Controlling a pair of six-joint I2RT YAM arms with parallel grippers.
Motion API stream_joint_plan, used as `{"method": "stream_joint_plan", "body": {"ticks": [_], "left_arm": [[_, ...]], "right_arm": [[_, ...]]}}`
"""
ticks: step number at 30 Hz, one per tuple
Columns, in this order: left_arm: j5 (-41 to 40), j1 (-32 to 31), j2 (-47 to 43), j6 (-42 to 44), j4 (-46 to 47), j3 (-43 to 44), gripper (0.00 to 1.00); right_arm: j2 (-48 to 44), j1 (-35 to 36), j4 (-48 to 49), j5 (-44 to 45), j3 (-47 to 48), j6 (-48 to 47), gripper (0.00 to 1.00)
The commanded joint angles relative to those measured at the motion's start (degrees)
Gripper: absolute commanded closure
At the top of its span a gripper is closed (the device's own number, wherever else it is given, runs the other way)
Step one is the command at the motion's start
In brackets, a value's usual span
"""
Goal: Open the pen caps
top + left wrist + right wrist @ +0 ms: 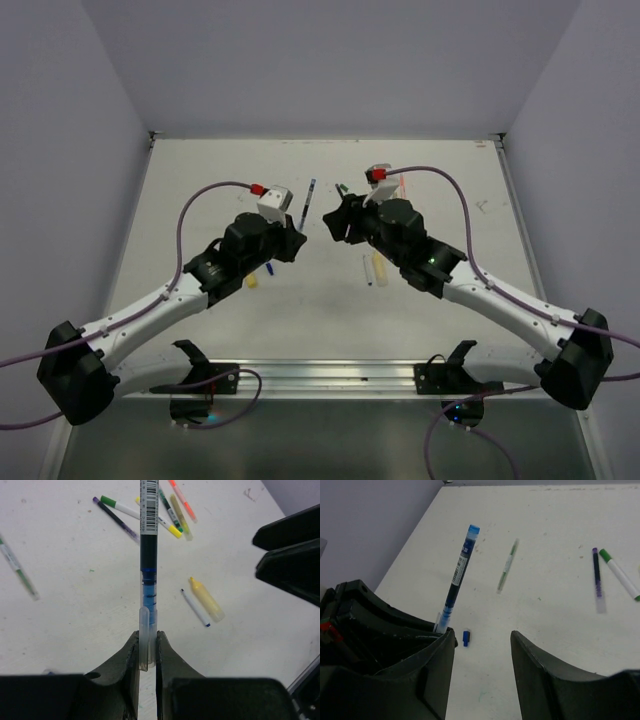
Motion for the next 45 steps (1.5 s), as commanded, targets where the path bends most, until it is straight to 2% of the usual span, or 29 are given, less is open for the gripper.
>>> {"method": "stream_joint_plan", "body": {"ticks": [1, 4, 9, 13, 19, 23, 26, 30, 39, 45], "left_arm": [[-0.65, 0.12, -1.04, 13.24, -12.81, 6.25, 1.00], [0.49, 0.12, -0.78, 18.52, -19.76, 9.42, 1.00], [5.92, 0.12, -1.83, 28.98, -25.56, 11.44, 1.00], [11.02, 0.12, -2.27, 35.48, -27.94, 12.85, 1.00], [16.65, 0.03, -3.67, 43.31, -29.00, 13.46, 1.00], [18.51, 0.12, -4.20, 47.43, -30.49, 14.08, 1.00], [19.39, 0.03, -3.85, 48.85, -31.72, 14.96, 1.00], [20.35, 0.03, -1.75, 49.91, -33.30, 16.36, 1.00], [20.97, 0.03, 0.98, 51.49, -35.42, 20.05, 1.00], [22.20, 0.12, 1.95, 52.10, -35.76, 21.46, 1.00]], "right_arm": [[-5.11, 0.11, -13.87, -0.40, 4.77, -14.70, 0.47], [-9.41, 0.11, -18.46, -3.64, 4.61, -29.00, 0.42], [-14.87, 0.02, -23.48, -7.60, 6.10, -40.63, 0.23], [-12.77, -0.77, -31.99, -14.27, 12.32, -52.57, 0.20], [-5.30, -6.56, -43.87, -33.00, 22.79, -61.38, 0.16], [3.56, -11.39, -52.30, -41.26, 29.38, -65.61, 0.16], [6.83, -11.76, -56.88, -45.84, 33.25, -68.42, 0.16], [12.01, -11.76, -61.01, -47.34, 37.12, -70.09, 0.17], [17.03, -11.76, -64.27, -49.71, 41.25, -70.89, 0.21], [21.16, -11.76, -66.38, -50.51, 43.72, -69.92, 0.29]]}}
